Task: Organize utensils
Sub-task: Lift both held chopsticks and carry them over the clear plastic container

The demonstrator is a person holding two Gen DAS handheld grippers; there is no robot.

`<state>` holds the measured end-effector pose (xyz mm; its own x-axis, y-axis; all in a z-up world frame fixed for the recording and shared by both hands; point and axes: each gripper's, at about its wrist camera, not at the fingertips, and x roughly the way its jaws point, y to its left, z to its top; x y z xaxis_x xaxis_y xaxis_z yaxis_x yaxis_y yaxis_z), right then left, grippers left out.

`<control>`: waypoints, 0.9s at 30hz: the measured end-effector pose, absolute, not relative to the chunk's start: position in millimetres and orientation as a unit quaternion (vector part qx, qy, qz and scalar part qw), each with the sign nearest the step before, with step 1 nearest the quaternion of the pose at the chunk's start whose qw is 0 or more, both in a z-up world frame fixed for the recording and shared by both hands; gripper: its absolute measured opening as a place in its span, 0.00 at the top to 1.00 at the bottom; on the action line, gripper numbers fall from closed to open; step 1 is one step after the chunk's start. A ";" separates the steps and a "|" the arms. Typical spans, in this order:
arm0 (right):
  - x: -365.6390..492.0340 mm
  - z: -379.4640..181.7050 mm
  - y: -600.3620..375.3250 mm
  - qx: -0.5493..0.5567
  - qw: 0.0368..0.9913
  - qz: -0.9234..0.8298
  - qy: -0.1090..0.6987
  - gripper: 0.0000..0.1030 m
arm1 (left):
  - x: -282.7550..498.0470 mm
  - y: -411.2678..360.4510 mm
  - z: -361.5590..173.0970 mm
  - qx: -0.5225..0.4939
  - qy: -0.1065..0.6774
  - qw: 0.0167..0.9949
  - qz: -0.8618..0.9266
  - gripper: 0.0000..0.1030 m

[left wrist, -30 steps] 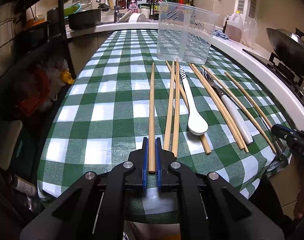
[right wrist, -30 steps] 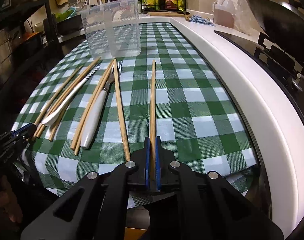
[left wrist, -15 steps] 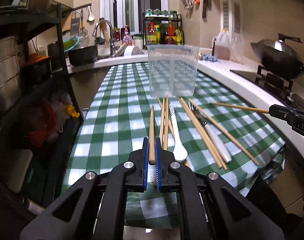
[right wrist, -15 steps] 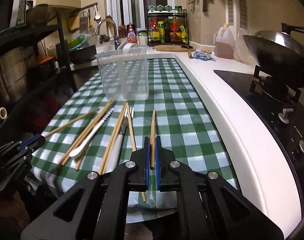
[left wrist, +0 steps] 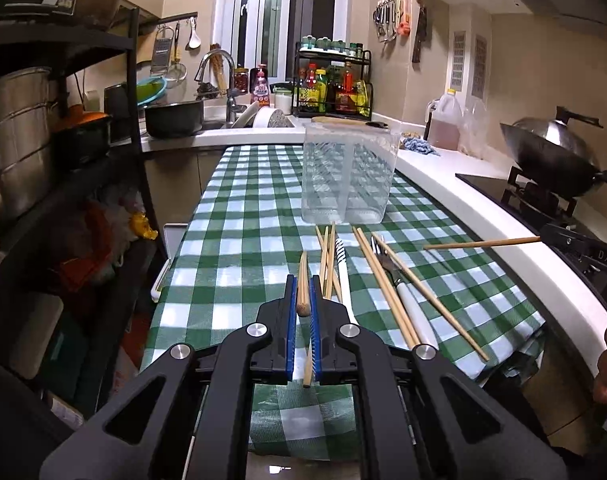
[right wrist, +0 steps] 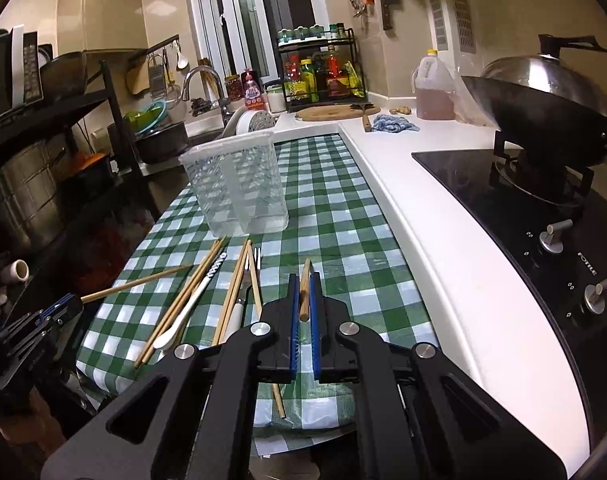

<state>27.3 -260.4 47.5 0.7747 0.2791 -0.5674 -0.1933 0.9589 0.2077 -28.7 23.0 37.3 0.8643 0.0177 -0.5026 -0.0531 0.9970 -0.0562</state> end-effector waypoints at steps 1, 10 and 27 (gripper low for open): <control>27.2 51.7 -260.1 0.067 0.941 0.128 0.308 0.95 | -28.2 23.5 40.4 -0.035 0.259 0.965 0.017 0.94; 46.4 99.9 -248.8 0.054 0.951 0.138 0.270 0.95 | -2.6 30.3 83.1 -0.034 0.237 0.971 0.006 0.94; 111.5 133.1 -226.6 0.056 0.944 0.161 0.282 0.95 | 85.0 60.3 157.0 -0.061 0.284 0.956 -0.025 0.94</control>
